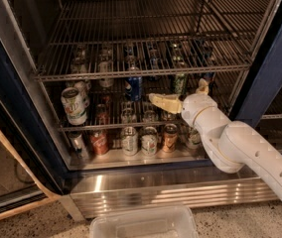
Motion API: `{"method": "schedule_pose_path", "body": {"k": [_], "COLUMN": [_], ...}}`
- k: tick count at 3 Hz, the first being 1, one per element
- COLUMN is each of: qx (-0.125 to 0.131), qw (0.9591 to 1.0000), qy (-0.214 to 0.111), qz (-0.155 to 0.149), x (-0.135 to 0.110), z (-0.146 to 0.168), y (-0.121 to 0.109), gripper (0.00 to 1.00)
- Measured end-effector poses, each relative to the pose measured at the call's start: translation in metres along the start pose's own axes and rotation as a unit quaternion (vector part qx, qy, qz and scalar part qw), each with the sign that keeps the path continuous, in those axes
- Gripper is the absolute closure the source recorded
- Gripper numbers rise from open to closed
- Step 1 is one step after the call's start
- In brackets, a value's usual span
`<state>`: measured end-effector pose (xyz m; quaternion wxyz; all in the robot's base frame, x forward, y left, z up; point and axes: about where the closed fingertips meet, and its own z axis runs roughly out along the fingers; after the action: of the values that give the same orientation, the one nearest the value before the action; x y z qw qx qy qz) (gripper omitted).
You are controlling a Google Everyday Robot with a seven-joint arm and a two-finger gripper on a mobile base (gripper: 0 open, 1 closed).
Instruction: Pick green can from middle shelf of fridge
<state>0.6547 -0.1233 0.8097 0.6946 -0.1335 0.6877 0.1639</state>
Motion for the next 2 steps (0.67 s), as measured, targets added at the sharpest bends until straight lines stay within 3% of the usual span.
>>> {"method": "schedule_pose_path", "body": {"k": [2], "qx": [-0.003], "qw": [0.9999], "qy": [-0.010], "qz": [-0.004], "x": [-0.002], "z": [0.011], "y": [-0.001], "gripper": [0.00]}}
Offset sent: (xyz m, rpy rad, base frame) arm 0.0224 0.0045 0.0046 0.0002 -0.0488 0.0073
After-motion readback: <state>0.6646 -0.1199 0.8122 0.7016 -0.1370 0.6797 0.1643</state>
